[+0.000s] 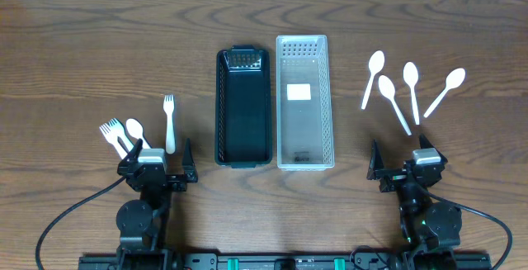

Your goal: Pack container

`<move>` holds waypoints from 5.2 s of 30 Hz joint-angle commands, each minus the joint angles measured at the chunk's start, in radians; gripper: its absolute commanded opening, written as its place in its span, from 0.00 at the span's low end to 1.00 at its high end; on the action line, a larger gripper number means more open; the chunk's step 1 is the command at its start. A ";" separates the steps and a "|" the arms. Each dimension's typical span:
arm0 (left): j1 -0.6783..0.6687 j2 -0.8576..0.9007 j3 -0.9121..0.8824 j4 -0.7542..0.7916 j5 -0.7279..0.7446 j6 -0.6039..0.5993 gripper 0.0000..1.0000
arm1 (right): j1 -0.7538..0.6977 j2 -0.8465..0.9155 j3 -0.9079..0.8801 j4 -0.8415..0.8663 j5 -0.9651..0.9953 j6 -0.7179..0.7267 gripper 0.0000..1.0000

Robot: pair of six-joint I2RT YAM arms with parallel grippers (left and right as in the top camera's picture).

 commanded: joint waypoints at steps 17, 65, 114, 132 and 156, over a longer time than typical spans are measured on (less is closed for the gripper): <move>0.001 0.003 -0.015 -0.039 -0.010 0.002 0.98 | 0.008 -0.003 -0.002 -0.004 -0.007 -0.011 0.99; 0.001 0.801 0.781 -0.668 -0.130 -0.189 0.98 | -0.034 1.249 1.241 -0.828 -0.010 0.001 0.99; 0.002 0.999 0.919 -0.807 -0.079 -0.189 0.98 | -0.110 2.181 1.875 -1.293 0.106 -0.195 0.99; 0.002 0.999 0.919 -0.808 -0.090 -0.188 0.98 | -0.123 2.181 1.600 -0.956 0.106 -0.323 0.98; 0.002 0.999 0.919 -0.808 -0.090 -0.189 0.98 | -0.188 2.182 1.466 -0.910 0.070 -0.317 0.43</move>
